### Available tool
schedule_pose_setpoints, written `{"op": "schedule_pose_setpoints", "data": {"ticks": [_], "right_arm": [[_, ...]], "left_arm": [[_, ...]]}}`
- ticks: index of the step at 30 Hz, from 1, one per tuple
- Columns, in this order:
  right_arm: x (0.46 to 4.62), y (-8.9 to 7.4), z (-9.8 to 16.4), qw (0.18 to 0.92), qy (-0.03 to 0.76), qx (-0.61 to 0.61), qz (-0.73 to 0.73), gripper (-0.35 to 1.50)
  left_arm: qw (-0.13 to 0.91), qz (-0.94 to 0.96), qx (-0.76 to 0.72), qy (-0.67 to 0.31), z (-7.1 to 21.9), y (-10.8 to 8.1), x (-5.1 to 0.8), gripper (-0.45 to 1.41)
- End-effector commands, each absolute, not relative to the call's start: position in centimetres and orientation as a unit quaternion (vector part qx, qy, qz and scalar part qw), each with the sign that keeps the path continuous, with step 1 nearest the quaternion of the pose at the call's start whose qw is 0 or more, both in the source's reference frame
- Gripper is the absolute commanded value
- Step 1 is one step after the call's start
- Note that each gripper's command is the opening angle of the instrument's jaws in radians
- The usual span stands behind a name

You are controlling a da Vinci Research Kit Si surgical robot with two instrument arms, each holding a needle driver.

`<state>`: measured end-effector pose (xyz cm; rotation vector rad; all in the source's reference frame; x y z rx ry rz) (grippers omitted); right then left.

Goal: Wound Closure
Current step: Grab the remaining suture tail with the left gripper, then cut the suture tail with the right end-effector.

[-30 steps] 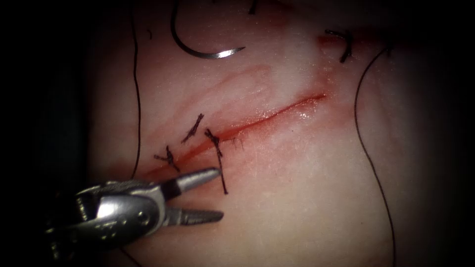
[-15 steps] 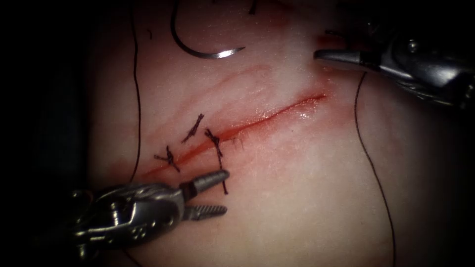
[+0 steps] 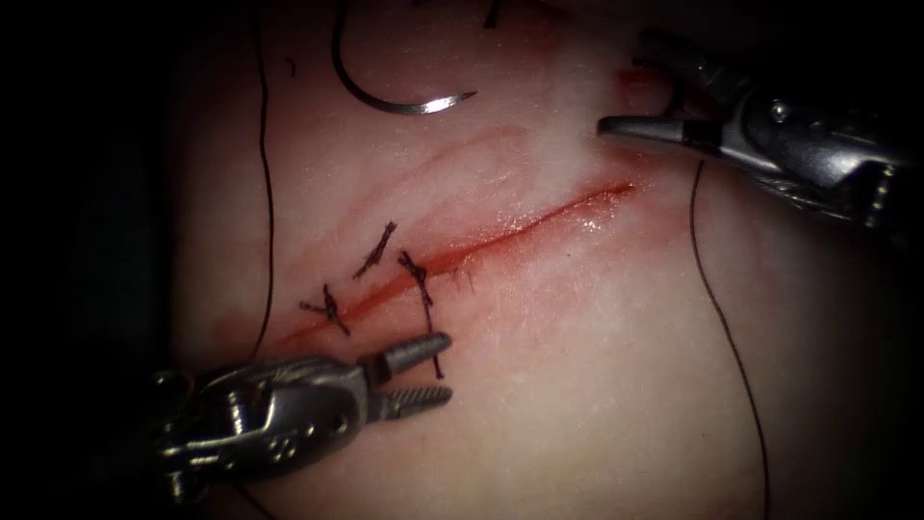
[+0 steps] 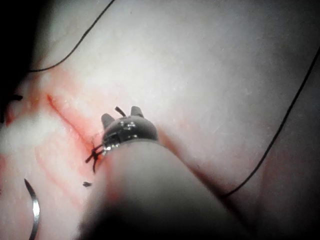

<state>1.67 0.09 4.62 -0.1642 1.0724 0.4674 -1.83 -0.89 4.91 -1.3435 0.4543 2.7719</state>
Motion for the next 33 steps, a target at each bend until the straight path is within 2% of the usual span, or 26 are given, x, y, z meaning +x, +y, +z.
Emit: {"op": "schedule_pose_setpoints", "data": {"ticks": [1,3,9,11,18,21,25,29,31,32,33], "right_arm": [[1.76,0.1,4.7,0.831,0.506,-0.078,0.219,1.26],[1.77,0.1,4.7,0.831,0.507,-0.078,0.218,1.26],[1.8,0.1,4.7,0.833,0.507,-0.071,0.211,1.25],[1.81,0.0,4.7,0.834,0.511,-0.057,0.201,1.11],[1.86,-0.2,4.9,0.819,0.557,-0.001,0.136,1.0],[1.89,-0.4,5.0,0.807,0.583,0.025,0.093,0.84],[1.94,-0.6,5.3,0.796,0.604,0.029,0.027,0.78],[1.99,-0.8,5.4,0.792,0.611,0.016,-0.018,0.83],[2.05,-0.9,5.5,0.792,0.61,0.008,-0.028,0.98],[2.11,-0.9,5.5,0.793,0.608,-0.005,-0.038,1.15],[2.11,-0.9,5.5,0.793,0.608,-0.005,-0.038,1.15]], "left_arm": [[0.012,0.889,-0.434,0.145,5.0,-0.9,-1.89,0.0],[0.007,0.887,-0.439,0.141,5.0,-0.9,-1.9,-0.35],[-0.018,0.879,-0.461,0.123,5.0,-0.9,-1.88,-0.35],[-0.02,0.88,-0.457,0.129,5.0,-0.9,-1.83,-0.35],[-0.024,0.883,-0.446,0.144,4.9,-0.8,-1.69,-0.35],[-0.018,0.877,-0.456,0.148,4.8,-0.7,-1.67,-0.35],[-0.011,0.869,-0.469,0.155,4.8,-0.7,-1.66,-0.35],[-0.009,0.865,-0.476,0.158,4.7,-0.6,-1.65,-0.35],[-0.008,0.863,-0.479,0.159,4.7,-0.6,-1.64,-0.35],[-0.006,0.861,-0.482,0.161,4.7,-0.6,-1.64,-0.35],[-0.006,0.861,-0.482,0.161,4.7,-0.6,-1.64,-0.35]]}}
